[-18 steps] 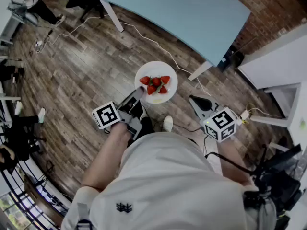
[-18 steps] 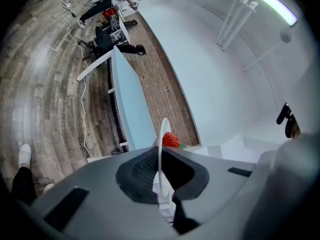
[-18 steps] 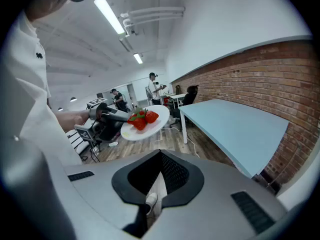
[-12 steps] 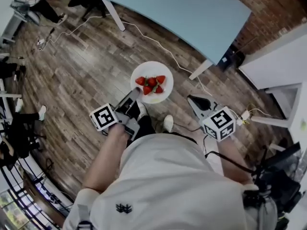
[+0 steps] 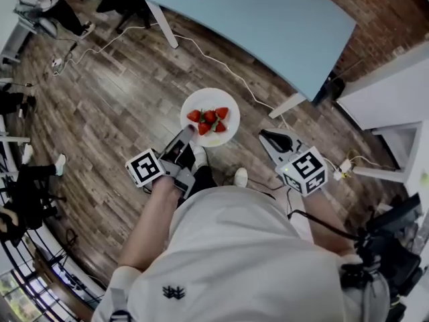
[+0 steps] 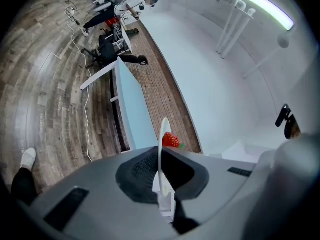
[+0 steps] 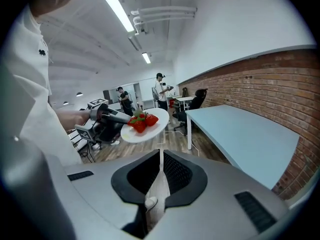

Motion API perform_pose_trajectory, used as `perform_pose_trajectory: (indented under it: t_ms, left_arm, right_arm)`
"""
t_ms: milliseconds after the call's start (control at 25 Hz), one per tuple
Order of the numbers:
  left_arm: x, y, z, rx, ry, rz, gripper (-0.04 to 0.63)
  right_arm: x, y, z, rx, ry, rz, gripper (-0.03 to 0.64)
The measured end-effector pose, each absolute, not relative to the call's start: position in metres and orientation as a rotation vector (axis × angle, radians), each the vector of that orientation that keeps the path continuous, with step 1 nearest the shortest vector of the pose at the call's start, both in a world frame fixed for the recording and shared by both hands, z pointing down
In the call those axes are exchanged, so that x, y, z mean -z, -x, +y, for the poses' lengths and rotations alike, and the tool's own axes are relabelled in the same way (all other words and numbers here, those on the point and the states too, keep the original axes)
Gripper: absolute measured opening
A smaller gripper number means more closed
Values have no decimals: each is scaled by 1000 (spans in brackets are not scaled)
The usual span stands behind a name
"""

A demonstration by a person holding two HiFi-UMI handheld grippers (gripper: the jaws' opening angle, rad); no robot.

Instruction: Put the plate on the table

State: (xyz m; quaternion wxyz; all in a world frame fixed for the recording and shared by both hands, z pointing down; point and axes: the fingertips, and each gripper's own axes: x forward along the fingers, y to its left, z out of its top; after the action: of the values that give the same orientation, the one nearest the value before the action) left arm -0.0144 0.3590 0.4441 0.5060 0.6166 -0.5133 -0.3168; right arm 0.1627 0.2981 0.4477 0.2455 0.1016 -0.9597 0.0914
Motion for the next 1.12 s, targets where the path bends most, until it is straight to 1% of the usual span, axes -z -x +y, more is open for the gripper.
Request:
perform_pose_trajectory:
  t_ms: [280,560,840,1000,1120]
  left_arm:
    - [-444,86,331,745,-1526,-1191,11]
    - [-454,148,312,718,-1506,-1116,11]
    - [-475,162,257,692,-1472,-1058,11]
    - [-476,164,196,679,-1480,-1046,11]
    - [-475,162,130,654,-1473,-1060,11]
  right_arm:
    - [-435,-86,266,-182,-352,-2609,12]
    - [-432,-15,247,-212,-439,-2622,55]
    - [-446,-11,201,-260,-509,-2572,57]
    - [-453,-11,145,-267,-522,-2557,57]
    - [-454,-15,77,-202,-532,-2542,57]
